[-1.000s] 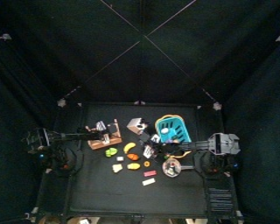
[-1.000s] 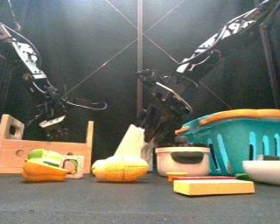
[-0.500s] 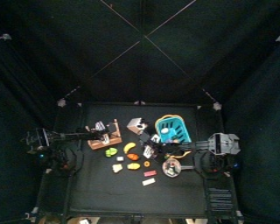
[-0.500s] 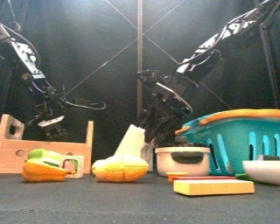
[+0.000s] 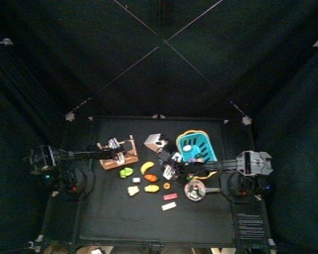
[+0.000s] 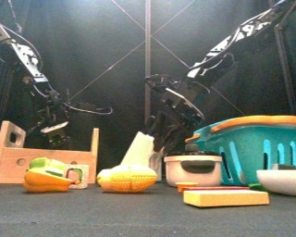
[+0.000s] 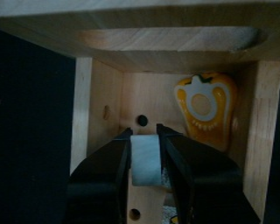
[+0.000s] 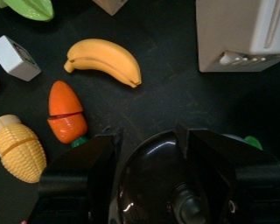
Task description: Grab white sushi piece
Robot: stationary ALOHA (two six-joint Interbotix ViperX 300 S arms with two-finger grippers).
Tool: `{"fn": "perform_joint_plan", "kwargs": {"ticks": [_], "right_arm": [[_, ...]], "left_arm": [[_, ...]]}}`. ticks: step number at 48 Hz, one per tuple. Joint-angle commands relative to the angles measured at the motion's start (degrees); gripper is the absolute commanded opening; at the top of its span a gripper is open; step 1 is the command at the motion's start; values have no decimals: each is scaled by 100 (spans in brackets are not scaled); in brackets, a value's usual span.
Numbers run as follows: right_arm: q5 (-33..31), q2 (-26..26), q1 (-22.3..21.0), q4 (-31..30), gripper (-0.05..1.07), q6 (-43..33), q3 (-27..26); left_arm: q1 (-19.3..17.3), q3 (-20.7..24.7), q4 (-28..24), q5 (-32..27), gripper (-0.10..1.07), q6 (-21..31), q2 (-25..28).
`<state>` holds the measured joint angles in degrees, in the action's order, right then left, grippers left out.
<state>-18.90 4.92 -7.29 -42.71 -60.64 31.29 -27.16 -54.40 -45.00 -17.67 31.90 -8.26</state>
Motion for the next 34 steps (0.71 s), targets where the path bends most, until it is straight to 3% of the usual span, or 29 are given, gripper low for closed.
{"fn": "perform_joint_plan", "kwargs": {"ticks": [1,17,34], "right_arm": [[9,-97,9,-9,87,0,-53],[9,-97,9,-9,87,0,-62],[9,-97,9,-26,87,0,-70]], "left_arm": [[-18,123,0,-9,56,9,-158],[0,35,149,-9,56,0,-932],[35,-44,193,-9,56,0,-1099]]}}
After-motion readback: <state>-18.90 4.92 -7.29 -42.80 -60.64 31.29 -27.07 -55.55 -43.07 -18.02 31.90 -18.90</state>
